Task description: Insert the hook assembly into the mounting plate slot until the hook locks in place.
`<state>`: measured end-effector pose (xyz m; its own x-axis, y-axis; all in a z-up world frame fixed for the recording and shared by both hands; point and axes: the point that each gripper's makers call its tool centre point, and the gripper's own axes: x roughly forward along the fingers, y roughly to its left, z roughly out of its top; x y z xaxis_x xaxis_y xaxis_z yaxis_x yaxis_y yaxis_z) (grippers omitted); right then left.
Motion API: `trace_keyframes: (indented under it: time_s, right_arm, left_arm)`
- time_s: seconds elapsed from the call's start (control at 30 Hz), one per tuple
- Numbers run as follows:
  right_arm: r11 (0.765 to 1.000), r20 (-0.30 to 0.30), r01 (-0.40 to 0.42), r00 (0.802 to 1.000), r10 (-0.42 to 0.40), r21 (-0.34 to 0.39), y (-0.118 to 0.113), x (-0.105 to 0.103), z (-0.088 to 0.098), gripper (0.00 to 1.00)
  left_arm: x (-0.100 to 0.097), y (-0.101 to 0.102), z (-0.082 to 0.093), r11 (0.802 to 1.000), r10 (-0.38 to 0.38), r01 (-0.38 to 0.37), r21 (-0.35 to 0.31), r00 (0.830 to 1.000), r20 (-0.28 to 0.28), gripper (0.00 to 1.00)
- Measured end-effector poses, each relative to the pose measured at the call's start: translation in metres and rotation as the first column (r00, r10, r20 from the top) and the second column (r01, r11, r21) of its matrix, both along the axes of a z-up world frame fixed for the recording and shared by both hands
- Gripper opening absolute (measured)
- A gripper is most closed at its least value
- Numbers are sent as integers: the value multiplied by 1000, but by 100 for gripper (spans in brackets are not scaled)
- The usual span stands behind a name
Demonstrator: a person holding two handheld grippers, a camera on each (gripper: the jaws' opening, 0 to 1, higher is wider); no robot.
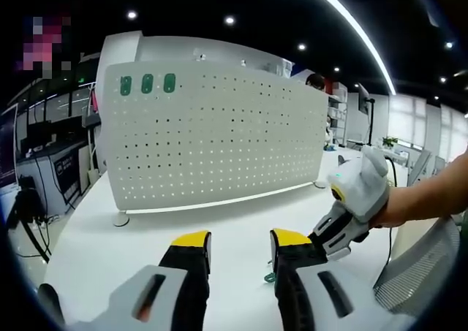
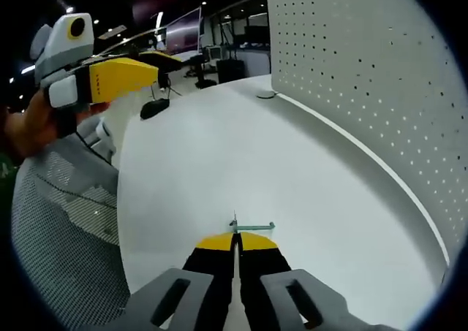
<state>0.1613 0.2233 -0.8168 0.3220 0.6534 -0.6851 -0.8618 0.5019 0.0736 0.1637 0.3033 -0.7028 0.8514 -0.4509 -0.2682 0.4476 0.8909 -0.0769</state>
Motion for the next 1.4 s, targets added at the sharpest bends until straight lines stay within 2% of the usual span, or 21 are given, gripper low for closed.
trace_keyframes:
  time_s: [0.17, 0.53, 0.97, 1.3, 1.4]
  right_arm:
    - [1000, 20, -8, 1000, 8, -7, 1, 2, 5, 0]
    - [1000, 6, 0, 1000, 1, -3, 2, 0, 2, 0]
    - [999, -20, -9, 1000, 8, -40, -4, -6, -13, 0]
    - [999, -27, -2, 1000, 1, -35, -4, -4, -14, 0]
    - [1000, -33, 21, 999, -21, -18, -7, -3, -5, 3]
  left_arm:
    - [-1, -1, 1, 1000, -3, 3, -1, 1000, 1, 34]
    - [-3, -1, 2, 1000, -4, 4, -1, 1000, 5, 33]
    - [-3, -2, 2, 1000, -7, 7, -1, 1000, 5, 33]
    - [-3, -2, 2, 1000, -6, 6, -2, 1000, 5, 32]
    - [-3, -1, 2, 1000, -5, 5, -1, 1000, 5, 32]
